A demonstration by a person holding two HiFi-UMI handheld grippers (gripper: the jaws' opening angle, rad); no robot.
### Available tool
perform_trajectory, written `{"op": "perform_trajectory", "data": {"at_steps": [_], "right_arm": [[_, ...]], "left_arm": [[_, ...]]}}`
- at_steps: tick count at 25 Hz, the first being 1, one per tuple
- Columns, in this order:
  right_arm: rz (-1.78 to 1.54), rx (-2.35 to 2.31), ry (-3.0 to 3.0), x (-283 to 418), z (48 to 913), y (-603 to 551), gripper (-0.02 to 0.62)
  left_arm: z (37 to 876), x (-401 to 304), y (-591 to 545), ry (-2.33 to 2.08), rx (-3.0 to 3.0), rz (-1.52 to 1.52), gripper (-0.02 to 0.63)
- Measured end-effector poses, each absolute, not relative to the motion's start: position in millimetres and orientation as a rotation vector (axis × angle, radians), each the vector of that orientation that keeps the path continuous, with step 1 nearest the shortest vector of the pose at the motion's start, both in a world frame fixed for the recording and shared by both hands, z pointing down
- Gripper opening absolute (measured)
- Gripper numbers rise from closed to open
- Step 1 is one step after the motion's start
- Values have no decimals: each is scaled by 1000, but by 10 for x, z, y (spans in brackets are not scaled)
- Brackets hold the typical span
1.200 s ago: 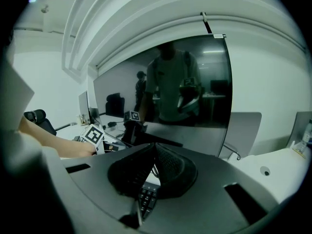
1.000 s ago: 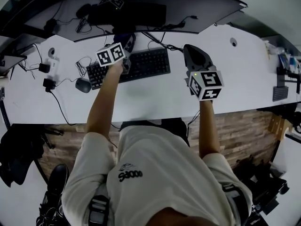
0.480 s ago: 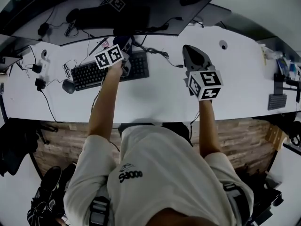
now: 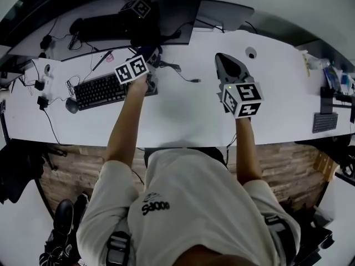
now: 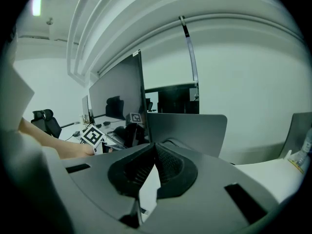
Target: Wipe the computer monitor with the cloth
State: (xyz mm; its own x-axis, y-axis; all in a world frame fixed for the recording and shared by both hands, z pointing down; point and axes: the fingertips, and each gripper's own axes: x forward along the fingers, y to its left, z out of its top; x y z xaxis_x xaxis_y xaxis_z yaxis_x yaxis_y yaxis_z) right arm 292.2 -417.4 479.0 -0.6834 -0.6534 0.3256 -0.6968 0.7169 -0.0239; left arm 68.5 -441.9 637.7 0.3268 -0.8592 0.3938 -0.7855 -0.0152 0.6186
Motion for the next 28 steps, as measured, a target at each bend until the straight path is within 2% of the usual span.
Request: {"op": "perform_trajectory", "data": {"at_steps": [14, 22, 28], "right_arm": [[171, 1014, -2652, 3545, 4784, -4143, 0], [221, 1040, -2644, 3755, 4847, -4130, 0], [232, 1054, -2646, 3797, 4783, -4151, 0]], "left_arm": [[6362, 1908, -4705, -1316, 1903, -156, 74], [6312, 2232, -4804, -1261, 1897, -208, 74], [5932, 2288, -4873, -1222, 1853, -415, 74]]}}
